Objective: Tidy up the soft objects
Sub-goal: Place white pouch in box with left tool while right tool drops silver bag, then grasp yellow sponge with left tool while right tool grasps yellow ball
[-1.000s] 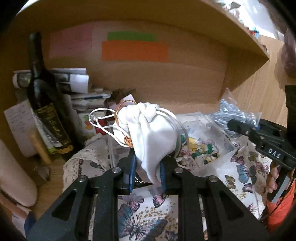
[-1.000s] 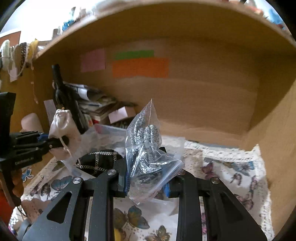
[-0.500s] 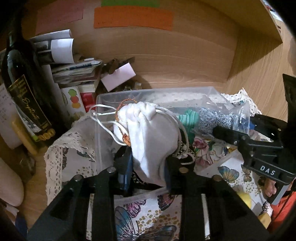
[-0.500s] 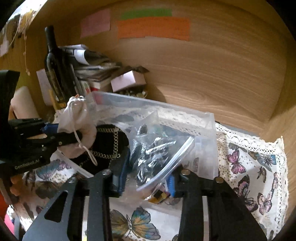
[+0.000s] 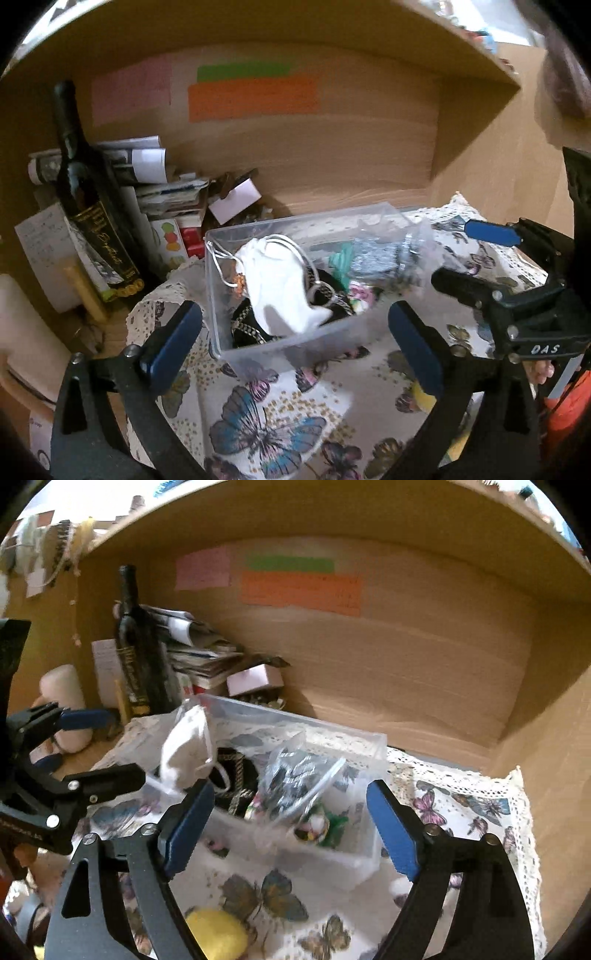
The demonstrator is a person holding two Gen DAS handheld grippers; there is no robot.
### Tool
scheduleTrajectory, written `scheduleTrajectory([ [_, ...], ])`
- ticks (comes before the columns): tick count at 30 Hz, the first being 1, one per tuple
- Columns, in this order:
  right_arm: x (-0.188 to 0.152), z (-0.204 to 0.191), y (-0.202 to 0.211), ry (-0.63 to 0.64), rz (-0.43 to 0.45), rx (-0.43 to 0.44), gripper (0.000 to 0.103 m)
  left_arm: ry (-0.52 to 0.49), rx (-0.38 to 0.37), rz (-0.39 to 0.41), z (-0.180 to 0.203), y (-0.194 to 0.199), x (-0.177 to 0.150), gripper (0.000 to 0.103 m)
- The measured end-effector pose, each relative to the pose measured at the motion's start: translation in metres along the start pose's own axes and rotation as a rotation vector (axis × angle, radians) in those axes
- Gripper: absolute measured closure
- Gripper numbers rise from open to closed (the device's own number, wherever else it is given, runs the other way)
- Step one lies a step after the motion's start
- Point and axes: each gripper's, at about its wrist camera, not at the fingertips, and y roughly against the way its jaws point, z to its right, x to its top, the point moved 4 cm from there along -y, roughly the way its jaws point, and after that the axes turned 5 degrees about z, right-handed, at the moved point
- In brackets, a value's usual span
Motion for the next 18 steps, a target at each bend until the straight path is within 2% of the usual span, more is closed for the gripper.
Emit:
scheduleTrajectory([
  [4, -0.014, -0.009, 0.014, 0.010, -0.027, 0.041, 0.020, -0.012, -0.019, -0.003, 0.012, 0.011, -0.012, 0.000],
  [10, -0.063, -0.027, 0.008, 0.014, -0.177, 0.117, 0.024, -0.037, -0.033, -0.057, 0.028, 0.013, -0.043, 0.000],
  [13, -0.078, -0.031, 0.000, 0.003, -0.241, 0.153, 0.043, -0.027, -0.030, -0.074, 0.031, 0.013, -0.055, 0.000],
  [15, -0.085, -0.034, -0.003, 0.000, -0.278, 0.179, 0.048, -0.018, -0.032, -0.096, 0.031, 0.012, -0.063, 0.000],
  [17, -0.090, -0.036, -0.006, -0.018, -0.302, 0.227, 0.062, -0.011, -0.027, -0.101, 0.031, 0.013, -0.067, 0.000],
  [18, -0.090, -0.037, -0.006, -0.025, -0.303, 0.244, 0.062, -0.005, -0.026, -0.097, 0.032, 0.014, -0.068, 0.000],
])
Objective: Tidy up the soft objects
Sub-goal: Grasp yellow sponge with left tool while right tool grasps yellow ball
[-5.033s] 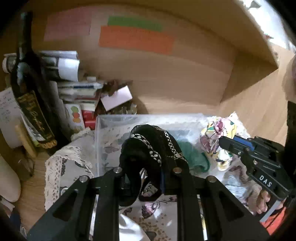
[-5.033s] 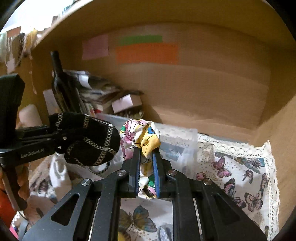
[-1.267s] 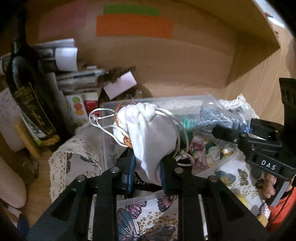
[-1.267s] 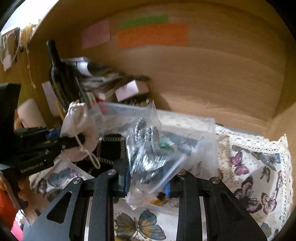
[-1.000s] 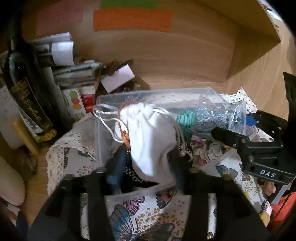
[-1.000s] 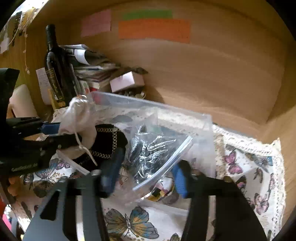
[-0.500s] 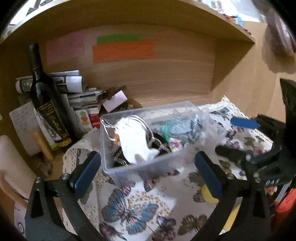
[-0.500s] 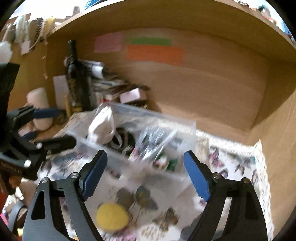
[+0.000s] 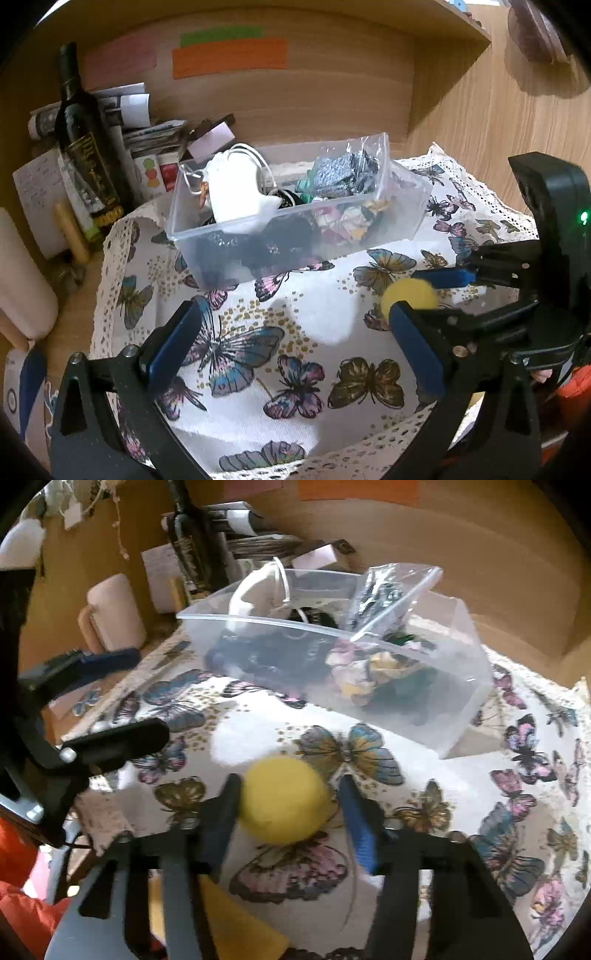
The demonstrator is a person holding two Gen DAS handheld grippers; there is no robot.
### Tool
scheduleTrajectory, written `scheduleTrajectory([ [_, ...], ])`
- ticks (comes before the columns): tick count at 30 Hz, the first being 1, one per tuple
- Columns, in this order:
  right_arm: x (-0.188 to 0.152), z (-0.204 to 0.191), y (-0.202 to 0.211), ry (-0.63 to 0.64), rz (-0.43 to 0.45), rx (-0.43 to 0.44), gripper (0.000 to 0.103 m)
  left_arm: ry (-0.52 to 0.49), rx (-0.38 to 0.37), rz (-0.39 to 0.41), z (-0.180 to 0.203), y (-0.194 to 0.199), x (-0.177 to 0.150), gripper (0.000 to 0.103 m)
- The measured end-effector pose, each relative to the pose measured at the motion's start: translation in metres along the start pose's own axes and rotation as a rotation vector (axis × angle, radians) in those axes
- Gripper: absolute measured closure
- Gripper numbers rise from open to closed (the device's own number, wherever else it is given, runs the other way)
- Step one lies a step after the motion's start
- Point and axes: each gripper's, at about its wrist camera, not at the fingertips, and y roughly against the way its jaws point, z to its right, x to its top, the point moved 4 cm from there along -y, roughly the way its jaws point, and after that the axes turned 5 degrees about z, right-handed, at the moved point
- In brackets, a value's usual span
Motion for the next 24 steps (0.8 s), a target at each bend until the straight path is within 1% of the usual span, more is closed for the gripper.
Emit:
scheduleTrajectory([
  [1, 0.000, -0.001, 0.001, -0.004, 0.001, 0.013, 0.062, 0.006, -0.004, 0.007, 0.001, 0.002, 0.000, 0.000],
  [2, 0.000, 0.000, 0.004, -0.015, 0.013, 0.008, 0.062, 0.008, -0.010, 0.012, 0.003, 0.004, 0.000, 0.000],
  [4, 0.001, 0.003, 0.015, -0.019, 0.056, -0.043, 0.063, 0.005, -0.022, 0.018, 0.008, 0.007, 0.002, 0.000],
  [8, 0.001, 0.016, 0.043, -0.068, 0.128, -0.087, 0.063, 0.003, -0.071, 0.018, 0.024, 0.010, 0.004, 0.000],
  [10, -0.001, 0.026, 0.063, -0.095, 0.176, -0.137, 0.063, 0.001, -0.103, 0.012, 0.036, 0.010, 0.004, 0.000],
  [13, -0.003, 0.038, 0.085, -0.125, 0.222, -0.192, 0.063, 0.007, -0.143, 0.015, 0.054, 0.008, 0.003, 0.000],
  [15, -0.006, 0.047, 0.099, -0.143, 0.254, -0.255, 0.062, 0.014, -0.179, -0.004, 0.065, 0.004, -0.001, 0.000],
  [16, -0.008, 0.050, 0.104, -0.145, 0.259, -0.270, 0.062, 0.015, -0.202, -0.020, 0.072, 0.001, -0.003, 0.000],
  [19, -0.015, 0.059, 0.113, -0.174, 0.270, -0.286, 0.062, 0.005, -0.236, -0.054, 0.092, -0.006, -0.011, 0.000],
  [24, -0.023, 0.062, 0.113, -0.206, 0.272, -0.281, 0.062, -0.035, -0.257, -0.107, 0.114, -0.020, -0.027, 0.000],
])
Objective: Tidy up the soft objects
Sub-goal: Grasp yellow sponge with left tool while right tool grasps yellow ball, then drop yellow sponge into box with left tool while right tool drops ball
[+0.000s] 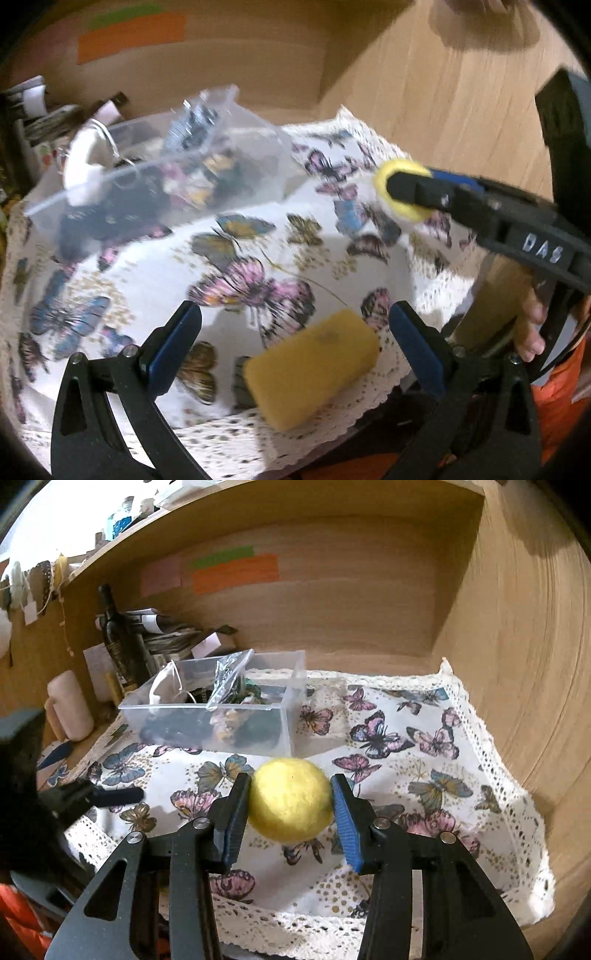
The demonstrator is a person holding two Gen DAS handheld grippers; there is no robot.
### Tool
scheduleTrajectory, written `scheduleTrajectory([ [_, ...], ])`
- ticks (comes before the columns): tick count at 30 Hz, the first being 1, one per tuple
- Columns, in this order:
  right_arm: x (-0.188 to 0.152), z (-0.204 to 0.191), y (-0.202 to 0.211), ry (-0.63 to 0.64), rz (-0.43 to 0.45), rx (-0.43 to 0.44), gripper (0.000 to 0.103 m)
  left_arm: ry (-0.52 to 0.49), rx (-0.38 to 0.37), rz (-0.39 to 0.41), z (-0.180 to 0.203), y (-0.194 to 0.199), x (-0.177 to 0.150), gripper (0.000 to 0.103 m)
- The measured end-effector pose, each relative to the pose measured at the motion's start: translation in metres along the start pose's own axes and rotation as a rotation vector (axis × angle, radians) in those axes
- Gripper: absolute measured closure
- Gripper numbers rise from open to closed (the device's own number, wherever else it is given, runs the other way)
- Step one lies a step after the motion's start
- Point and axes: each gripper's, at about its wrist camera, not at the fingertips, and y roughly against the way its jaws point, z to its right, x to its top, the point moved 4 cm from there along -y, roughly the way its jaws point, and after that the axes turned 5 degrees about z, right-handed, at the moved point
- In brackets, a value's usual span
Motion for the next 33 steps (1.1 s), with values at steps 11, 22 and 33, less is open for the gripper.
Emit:
scheduleTrajectory([
  [11, -0.003, -0.007, -0.005, -0.011, -0.003, 0.044, 0.062, 0.073, -0.004, 0.031, -0.028, -0.001, -0.002, 0.045],
  [22, 0.030, -0.029, -0.022, 0.037, 0.055, 0.098, 0.062, 0.138, 0.174, 0.240, -0.085, 0.054, 0.055, 0.045],
  [33, 0.076, -0.045, -0.054, 0.093, 0.109, 0.123, 0.062, 0.120, 0.260, 0.277, -0.120, 0.043, 0.108, 0.045],
])
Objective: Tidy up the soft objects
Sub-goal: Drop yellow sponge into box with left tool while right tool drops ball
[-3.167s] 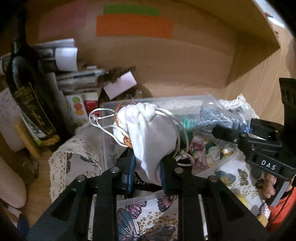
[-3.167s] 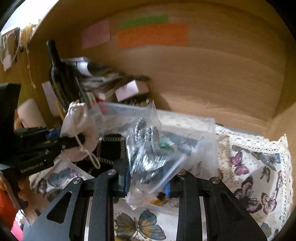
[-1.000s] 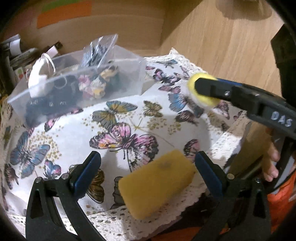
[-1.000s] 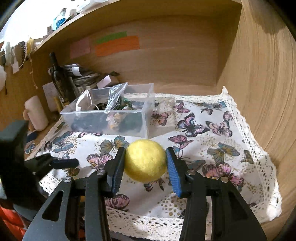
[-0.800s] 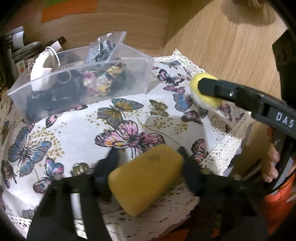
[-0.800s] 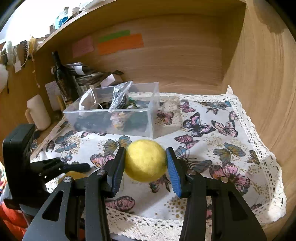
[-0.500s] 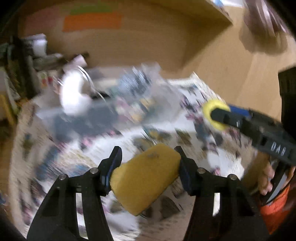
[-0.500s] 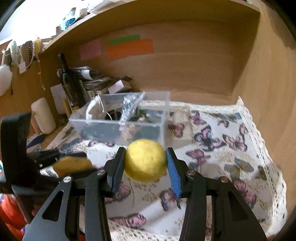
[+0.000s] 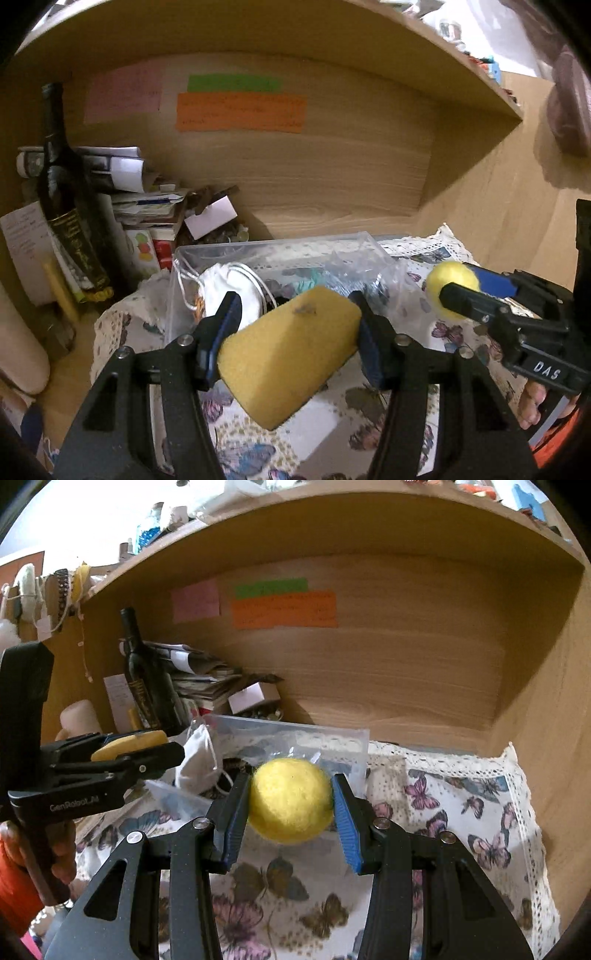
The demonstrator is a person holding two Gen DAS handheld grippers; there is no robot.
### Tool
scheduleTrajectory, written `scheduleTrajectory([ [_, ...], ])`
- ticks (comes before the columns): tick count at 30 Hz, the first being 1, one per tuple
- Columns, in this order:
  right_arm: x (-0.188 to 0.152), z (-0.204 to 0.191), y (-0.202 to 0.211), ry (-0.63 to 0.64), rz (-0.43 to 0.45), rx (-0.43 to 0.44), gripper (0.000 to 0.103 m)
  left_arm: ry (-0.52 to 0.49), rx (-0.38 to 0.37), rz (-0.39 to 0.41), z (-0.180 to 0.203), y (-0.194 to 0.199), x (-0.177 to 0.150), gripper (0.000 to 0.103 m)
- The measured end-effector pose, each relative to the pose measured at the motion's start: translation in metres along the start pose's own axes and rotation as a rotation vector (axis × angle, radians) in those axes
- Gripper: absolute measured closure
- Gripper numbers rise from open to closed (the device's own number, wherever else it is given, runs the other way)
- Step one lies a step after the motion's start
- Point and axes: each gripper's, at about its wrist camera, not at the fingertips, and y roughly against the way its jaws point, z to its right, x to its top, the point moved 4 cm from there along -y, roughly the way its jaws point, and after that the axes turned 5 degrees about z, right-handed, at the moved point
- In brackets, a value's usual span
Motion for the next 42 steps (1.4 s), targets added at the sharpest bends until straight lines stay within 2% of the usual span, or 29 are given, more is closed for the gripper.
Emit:
scheduleTrajectory([
  [9, -0.012, 0.009, -0.051, 0.001, -0.105, -0.014, 0.062, -0.045, 0.027, -0.109, 0.002, -0.065, -0.008, 0.045],
  [14, -0.021, 0.013, -0.068, -0.002, -0.153, -0.014, 0.062, -0.074, 0.038, -0.155, 0.005, -0.088, -0.015, 0.045],
  [17, -0.026, 0.013, -0.074, 0.007, -0.174, -0.012, 0.061, -0.088, 0.038, -0.186, 0.005, -0.095, -0.021, 0.037],
  [19, -0.025, 0.012, -0.075, 0.010, -0.171, -0.013, 0.057, -0.086, 0.038, -0.191, 0.004, -0.093, -0.022, 0.027],
  [22, -0.023, 0.013, -0.071, 0.009, -0.165, -0.014, 0.050, -0.072, 0.014, -0.165, 0.005, -0.078, -0.018, 0.020],
  [27, -0.017, 0.011, -0.054, 0.001, -0.127, -0.001, 0.049, -0.081, 0.002, -0.081, 0.011, -0.043, -0.004, 0.018],
  [31, -0.004, 0.007, -0.029, 0.002, -0.062, -0.001, 0.048, -0.073, -0.007, -0.002, 0.014, -0.009, 0.006, 0.015],
  [36, 0.012, 0.000, 0.013, 0.004, 0.039, -0.004, 0.038, -0.071, 0.000, 0.108, 0.015, 0.037, 0.014, 0.013],
  [42, 0.024, -0.014, 0.053, 0.010, 0.155, -0.011, 0.021, -0.083, 0.017, 0.211, 0.019, 0.080, 0.015, 0.005],
])
